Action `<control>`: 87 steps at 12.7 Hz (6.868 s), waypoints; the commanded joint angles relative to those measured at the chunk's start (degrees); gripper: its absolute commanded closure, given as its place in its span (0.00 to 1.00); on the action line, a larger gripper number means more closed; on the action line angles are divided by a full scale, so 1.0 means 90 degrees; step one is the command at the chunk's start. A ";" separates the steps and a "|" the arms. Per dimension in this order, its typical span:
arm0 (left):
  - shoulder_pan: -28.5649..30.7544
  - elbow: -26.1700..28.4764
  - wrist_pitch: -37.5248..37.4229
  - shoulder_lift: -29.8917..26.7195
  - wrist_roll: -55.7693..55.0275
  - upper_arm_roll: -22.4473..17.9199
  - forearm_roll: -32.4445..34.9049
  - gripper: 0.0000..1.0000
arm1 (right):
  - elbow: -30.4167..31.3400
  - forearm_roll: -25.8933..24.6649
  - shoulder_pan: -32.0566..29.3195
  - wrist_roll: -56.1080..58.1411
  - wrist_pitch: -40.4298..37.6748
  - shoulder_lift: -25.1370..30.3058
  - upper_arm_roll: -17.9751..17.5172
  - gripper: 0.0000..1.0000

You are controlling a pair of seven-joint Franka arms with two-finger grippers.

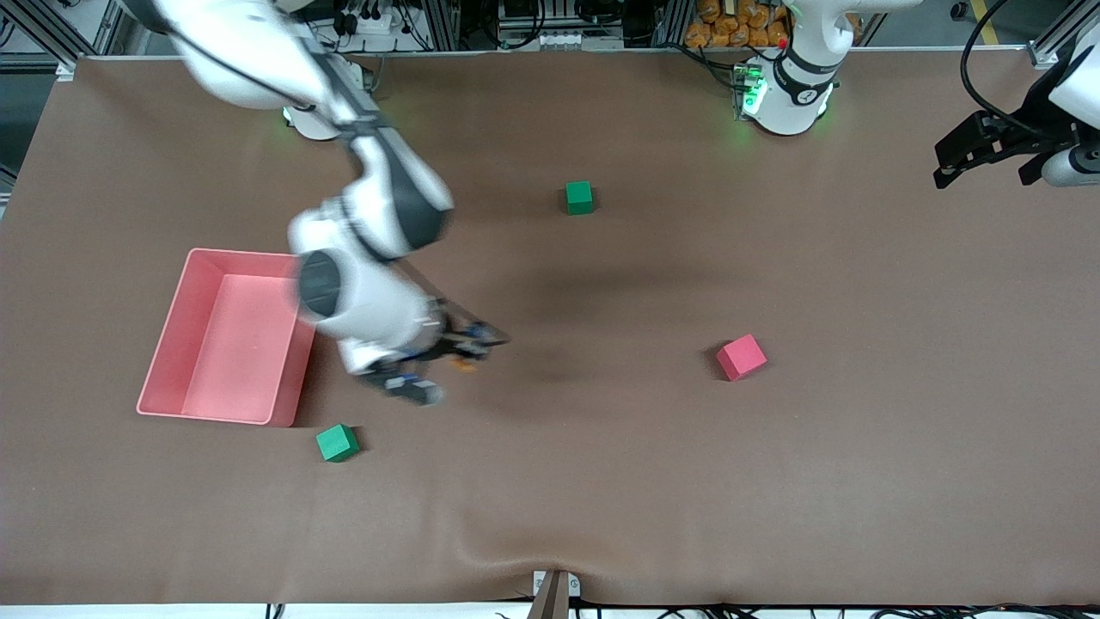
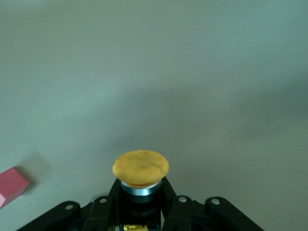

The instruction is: Place and upright button with both arms

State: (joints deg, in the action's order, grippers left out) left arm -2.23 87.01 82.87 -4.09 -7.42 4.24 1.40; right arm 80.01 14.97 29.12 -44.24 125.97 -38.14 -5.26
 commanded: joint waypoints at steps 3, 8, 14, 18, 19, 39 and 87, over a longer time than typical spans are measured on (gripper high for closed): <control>0.0013 -0.0098 -0.0107 0.0005 0.0033 0.0017 0.0079 0.00 | -0.0373 -0.0206 0.1099 0.0255 0.1267 -0.1102 0.0106 1.00; 0.0013 -0.0098 -0.0107 0.0005 0.0033 0.0017 0.0079 0.00 | -0.0384 -0.1116 0.1618 0.0355 0.1140 -0.1533 0.0097 1.00; 0.0003 -0.0098 -0.0097 0.0015 0.0033 0.0017 0.0040 0.00 | -0.0403 -0.1253 0.1609 0.0336 0.1121 -0.1583 0.0116 0.00; -0.0065 -0.0098 -0.0107 0.0132 0.0014 0.0027 0.0098 0.00 | -0.1016 -0.1263 0.1404 0.0345 0.0062 -0.1251 0.0339 0.00; -0.0084 -0.0098 -0.0107 0.0219 0.0004 0.0037 0.0098 0.00 | -0.1193 -0.1244 0.1249 0.0365 -0.0485 -0.1183 0.0495 0.00; -0.2848 -0.0635 0.2224 0.4671 -0.3141 0.0496 -0.1455 0.00 | 0.2023 -0.1292 -0.3084 0.2070 -0.3031 0.4830 0.0257 0.00; -0.4652 -0.1241 0.4608 0.5533 -0.6602 0.0096 0.0202 1.00 | 0.0524 -0.1683 -0.3128 0.4105 -0.4846 0.4384 0.0643 0.00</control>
State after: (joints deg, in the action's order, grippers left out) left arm -39.59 76.08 120.90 45.96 -58.08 7.32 -1.63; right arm 86.09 -0.62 1.47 -7.94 83.17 1.83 0.67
